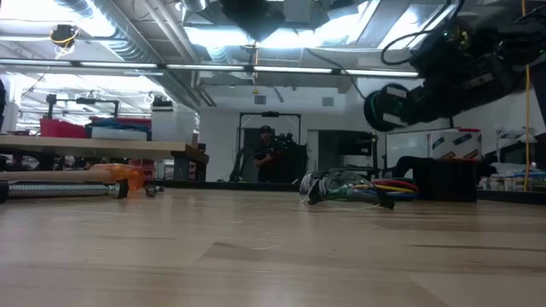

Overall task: Coil cords
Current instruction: Uncoil the green wire from the black spool

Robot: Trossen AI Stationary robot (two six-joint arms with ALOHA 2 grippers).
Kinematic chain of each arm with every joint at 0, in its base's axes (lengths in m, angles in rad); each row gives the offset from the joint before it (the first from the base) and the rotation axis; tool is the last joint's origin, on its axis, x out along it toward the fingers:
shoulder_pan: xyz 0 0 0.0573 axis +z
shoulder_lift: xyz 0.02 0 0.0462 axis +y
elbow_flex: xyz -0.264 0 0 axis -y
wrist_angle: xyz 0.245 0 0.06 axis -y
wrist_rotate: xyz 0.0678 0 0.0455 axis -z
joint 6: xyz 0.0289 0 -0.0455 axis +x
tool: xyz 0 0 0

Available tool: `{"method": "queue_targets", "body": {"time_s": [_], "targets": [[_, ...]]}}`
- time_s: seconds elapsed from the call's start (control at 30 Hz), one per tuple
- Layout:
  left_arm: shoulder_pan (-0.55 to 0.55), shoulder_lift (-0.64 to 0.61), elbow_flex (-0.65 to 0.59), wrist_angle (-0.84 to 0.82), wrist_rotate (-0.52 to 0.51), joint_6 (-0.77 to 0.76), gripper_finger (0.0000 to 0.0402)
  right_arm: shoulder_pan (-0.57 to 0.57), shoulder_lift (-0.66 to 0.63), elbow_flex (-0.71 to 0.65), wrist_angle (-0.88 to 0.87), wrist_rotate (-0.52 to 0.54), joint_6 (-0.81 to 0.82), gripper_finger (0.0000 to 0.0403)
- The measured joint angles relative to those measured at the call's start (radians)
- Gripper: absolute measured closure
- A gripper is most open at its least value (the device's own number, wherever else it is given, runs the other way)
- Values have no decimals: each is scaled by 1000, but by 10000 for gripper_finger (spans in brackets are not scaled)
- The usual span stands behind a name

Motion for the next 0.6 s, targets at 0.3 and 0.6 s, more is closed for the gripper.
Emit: {"method": "queue_targets", "body": {"time_s": [0.3, 0.6], "targets": [[20, -9, 0, -488, 33, -532, 400, 0, 0, 0, 292, -213, 33, 400], [-49, -9, 0, -694, 253, -777, 400, 0, -5, 0, 401, 270, 38, 400]]}}
